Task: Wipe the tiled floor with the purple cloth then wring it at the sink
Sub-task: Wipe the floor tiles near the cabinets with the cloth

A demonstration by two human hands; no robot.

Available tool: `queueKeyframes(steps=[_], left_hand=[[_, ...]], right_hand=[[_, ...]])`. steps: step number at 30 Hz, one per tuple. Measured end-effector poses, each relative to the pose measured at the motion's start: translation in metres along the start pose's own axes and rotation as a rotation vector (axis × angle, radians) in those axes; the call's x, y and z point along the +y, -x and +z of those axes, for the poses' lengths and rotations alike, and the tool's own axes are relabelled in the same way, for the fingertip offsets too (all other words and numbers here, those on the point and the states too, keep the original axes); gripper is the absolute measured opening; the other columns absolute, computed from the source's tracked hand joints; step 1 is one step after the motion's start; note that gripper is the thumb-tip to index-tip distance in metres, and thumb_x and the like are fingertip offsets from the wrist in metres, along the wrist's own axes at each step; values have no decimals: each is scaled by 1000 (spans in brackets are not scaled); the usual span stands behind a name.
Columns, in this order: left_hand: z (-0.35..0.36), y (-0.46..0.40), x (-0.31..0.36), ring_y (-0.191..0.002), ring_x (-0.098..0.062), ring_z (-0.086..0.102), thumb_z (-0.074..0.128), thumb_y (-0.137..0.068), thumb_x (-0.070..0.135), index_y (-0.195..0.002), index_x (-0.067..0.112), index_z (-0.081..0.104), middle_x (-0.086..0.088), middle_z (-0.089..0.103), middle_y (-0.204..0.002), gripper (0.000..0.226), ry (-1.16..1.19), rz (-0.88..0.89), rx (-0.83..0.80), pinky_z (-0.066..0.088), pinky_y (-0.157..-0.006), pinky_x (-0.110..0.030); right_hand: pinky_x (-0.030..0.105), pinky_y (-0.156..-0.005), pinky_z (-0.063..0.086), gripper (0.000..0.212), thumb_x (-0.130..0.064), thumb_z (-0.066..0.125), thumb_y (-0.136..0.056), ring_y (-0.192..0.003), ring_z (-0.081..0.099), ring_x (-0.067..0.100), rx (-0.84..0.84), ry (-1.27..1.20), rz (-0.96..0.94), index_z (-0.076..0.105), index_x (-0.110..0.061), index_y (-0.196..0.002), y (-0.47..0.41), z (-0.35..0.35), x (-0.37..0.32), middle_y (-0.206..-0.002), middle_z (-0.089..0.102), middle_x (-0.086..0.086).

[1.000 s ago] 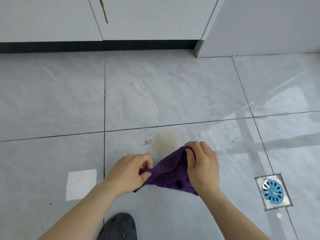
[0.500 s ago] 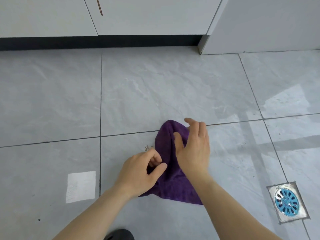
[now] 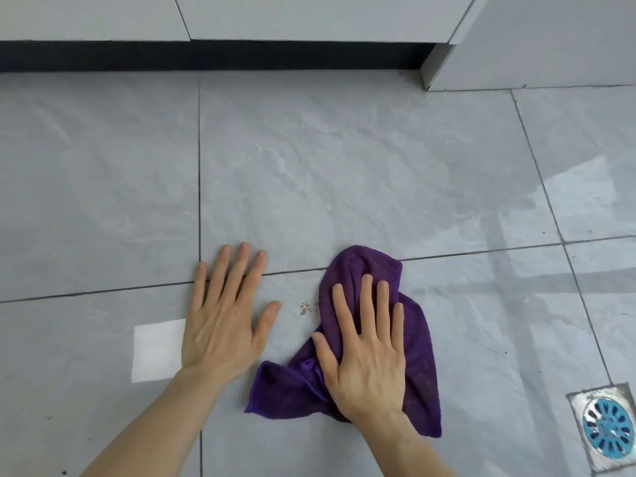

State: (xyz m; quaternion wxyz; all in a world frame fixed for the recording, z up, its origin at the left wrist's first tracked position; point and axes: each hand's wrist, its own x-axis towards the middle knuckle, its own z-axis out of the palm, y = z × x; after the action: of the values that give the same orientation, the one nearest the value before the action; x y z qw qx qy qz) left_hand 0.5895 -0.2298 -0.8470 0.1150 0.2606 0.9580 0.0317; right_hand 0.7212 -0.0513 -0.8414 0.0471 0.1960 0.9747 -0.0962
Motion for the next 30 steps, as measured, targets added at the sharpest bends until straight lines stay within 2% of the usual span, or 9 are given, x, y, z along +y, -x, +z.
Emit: queueKeyframes(steps=[9, 13, 17, 20, 21, 22, 25, 27, 30], left_hand=[[0, -2, -2, -161, -25, 4, 23, -101, 57, -164, 23, 12, -2, 10, -174, 73, -5, 1, -24, 15, -128, -57], [-1, -2, -3, -161, -24, 4, 24, -101, 57, -164, 24, 12, -1, 11, -174, 72, 6, 0, -17, 15, -128, -57], [-2, -2, -4, -161, -24, 5, 19, -101, 59, -164, 25, 12, 0, 11, -174, 72, 10, 6, -10, 15, -128, -57], [-2, -1, -4, -161, -23, 3, 15, -102, 59, -164, 26, 11, 1, 10, -174, 71, 3, 8, -4, 14, -128, -56], [-2, -1, -4, -161, -23, 3, 13, -102, 58, -164, 26, 10, 1, 10, -174, 70, 6, 8, -2, 14, -128, -56], [-2, -1, -4, -161, -23, 3, 11, -102, 58, -164, 26, 10, 2, 9, -174, 69, 16, 8, 1, 14, -128, -56], [-1, -1, -4, -161, -21, 3, 10, -103, 53, -164, 26, 11, 3, 10, -174, 66, 53, 9, 15, 13, -129, -56], [0, -1, -5, -161, -22, 4, 16, -103, 45, -164, 25, 11, 2, 11, -174, 64, 47, 16, 21, 16, -128, -58], [1, -3, -5, -161, -24, 7, 22, -101, 38, -164, 23, 12, 1, 12, -173, 66, 27, 23, 24, 18, -127, -58]], right_hand=[[52, -126, 18, 55, -38, 39, -107, -158, 11, 26, 110, -78, 20, 30, -27, -159, -76, -8, 19, -169, 22, 1], [47, -128, 17, 47, -24, 45, -108, -158, 13, 19, 129, -226, -43, 40, -26, -155, -93, -10, 30, -168, 27, -3], [43, -129, 14, 32, -20, 43, -109, -156, 16, 5, 138, -511, 38, 60, -25, -135, -97, -17, 33, -161, 39, -13], [43, -129, 12, 35, -23, 37, -110, -145, 10, -20, 105, -807, 178, 55, -49, -126, -95, -33, 20, -148, 38, -41], [43, -129, 12, 38, -25, 36, -111, -144, 11, -22, 114, -859, 187, 50, -57, -125, -91, -37, 10, -145, 37, -44], [45, -129, 12, 39, -28, 34, -110, -148, 14, -16, 126, -879, 161, 47, -61, -127, -84, -39, 0, -149, 39, -39], [54, -128, 7, 40, -39, 33, -108, -157, 12, 9, 55, -698, -57, 45, -45, -146, -47, -28, -29, -165, 32, -12], [62, -124, 10, 51, -46, 37, -105, -159, 5, 20, -32, -389, -222, 35, -39, -155, -19, -14, -40, -171, 17, -7], [69, -119, 17, 67, -47, 48, -96, -159, 2, 29, -84, -144, -255, 25, -40, -159, -4, -2, -42, -172, 8, -1]])
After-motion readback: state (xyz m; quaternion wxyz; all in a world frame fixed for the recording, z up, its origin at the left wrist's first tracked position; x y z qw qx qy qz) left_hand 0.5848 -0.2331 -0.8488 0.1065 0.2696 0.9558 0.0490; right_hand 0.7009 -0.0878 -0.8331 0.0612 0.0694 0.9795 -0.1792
